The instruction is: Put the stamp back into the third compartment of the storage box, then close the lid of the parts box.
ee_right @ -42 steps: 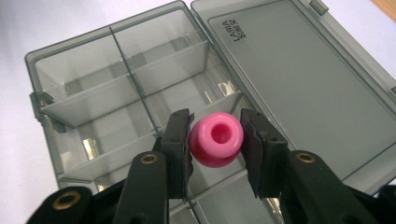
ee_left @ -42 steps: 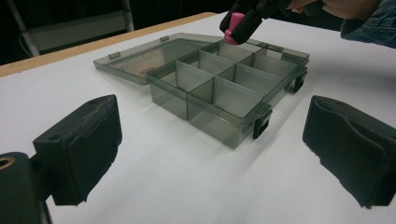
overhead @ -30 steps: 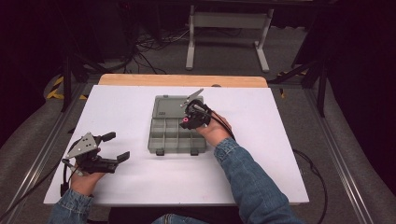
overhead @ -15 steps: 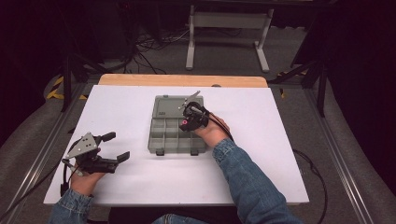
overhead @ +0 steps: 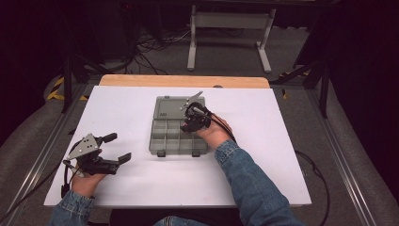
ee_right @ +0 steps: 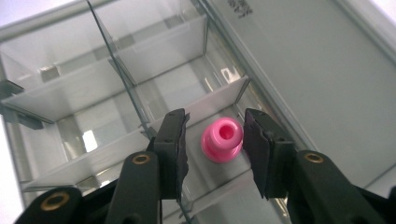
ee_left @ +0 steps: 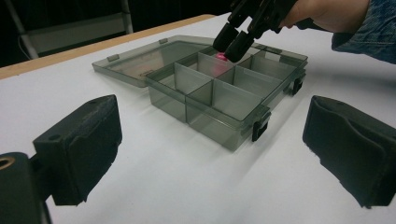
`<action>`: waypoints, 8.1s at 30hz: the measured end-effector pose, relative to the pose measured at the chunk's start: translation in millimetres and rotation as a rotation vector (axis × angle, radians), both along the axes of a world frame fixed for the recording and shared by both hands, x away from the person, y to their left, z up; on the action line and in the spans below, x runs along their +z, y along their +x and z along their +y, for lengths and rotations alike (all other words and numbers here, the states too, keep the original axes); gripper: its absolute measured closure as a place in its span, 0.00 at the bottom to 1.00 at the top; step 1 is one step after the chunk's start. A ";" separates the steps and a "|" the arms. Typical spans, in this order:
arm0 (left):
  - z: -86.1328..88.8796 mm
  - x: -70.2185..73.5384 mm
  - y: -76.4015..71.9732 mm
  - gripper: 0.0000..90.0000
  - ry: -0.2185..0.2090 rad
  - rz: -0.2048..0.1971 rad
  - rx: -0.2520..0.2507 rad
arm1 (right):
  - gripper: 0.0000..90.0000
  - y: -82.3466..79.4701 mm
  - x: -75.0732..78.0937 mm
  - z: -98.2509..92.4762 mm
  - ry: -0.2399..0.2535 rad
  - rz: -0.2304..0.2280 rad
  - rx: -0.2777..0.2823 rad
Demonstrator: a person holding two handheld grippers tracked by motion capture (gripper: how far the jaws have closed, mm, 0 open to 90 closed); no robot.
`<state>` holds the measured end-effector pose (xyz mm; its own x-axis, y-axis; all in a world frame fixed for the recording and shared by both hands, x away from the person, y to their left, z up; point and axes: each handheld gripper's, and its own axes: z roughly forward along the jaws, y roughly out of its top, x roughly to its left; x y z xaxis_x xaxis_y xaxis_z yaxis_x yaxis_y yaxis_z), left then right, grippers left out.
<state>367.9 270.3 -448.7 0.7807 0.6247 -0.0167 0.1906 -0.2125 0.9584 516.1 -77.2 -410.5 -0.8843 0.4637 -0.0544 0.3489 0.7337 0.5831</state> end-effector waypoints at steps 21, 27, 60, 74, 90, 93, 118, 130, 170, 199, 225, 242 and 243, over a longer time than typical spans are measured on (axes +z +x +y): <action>-21.5 27.9 38.3 0.99 0.171 0.123 -0.040 | 1.00 -17.9 45.7 -63.1 0.046 -0.069 -0.082; -32.5 33.8 63.5 1.00 0.224 0.210 -0.015 | 1.00 -11.8 43.5 -75.8 0.036 -0.072 -0.107; -59.2 15.7 162.8 0.99 0.337 0.401 0.112 | 0.98 35.3 4.7 -93.5 0.041 -0.022 -0.214; -77.5 7.3 178.7 0.99 0.360 0.436 0.094 | 0.98 47.2 -13.9 -90.0 0.017 0.006 -0.226; -82.5 -1.8 192.4 0.99 0.386 0.478 0.100 | 0.98 55.9 -28.4 -85.9 0.025 0.030 -0.230; -82.1 -3.8 192.9 0.99 0.393 0.478 0.090 | 0.98 56.4 -29.5 -85.0 0.023 0.027 -0.226; -87.7 -6.2 195.0 0.99 0.393 0.436 0.125 | 1.00 61.4 -32.1 -82.0 0.032 -0.019 -0.225; -92.8 -5.5 199.3 0.99 0.403 0.430 0.146 | 1.00 64.7 -33.0 -80.6 0.041 -0.027 -0.235; -90.6 11.0 192.6 1.00 0.341 0.355 0.186 | 1.00 57.8 -14.1 -81.1 0.097 -0.138 -0.261; -86.1 29.2 182.8 1.00 0.326 0.309 0.160 | 1.00 46.0 5.8 -85.9 0.157 -0.201 -0.230; -84.2 42.8 169.1 0.99 0.341 0.283 0.126 | 1.00 29.4 19.9 -88.8 0.195 -0.225 -0.189; -80.8 43.8 157.2 0.99 0.340 0.282 0.089 | 1.00 15.1 22.1 -91.8 0.230 -0.228 -0.153; -80.6 43.8 157.0 0.99 0.342 0.276 0.087 | 1.00 14.1 22.2 -91.8 0.231 -0.228 -0.149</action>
<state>524.8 189.7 -404.9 0.7200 0.6940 0.0022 0.4608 -0.4804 0.7462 530.2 -169.1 -388.2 -0.7830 0.6101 -0.1212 0.2842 0.5243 0.8027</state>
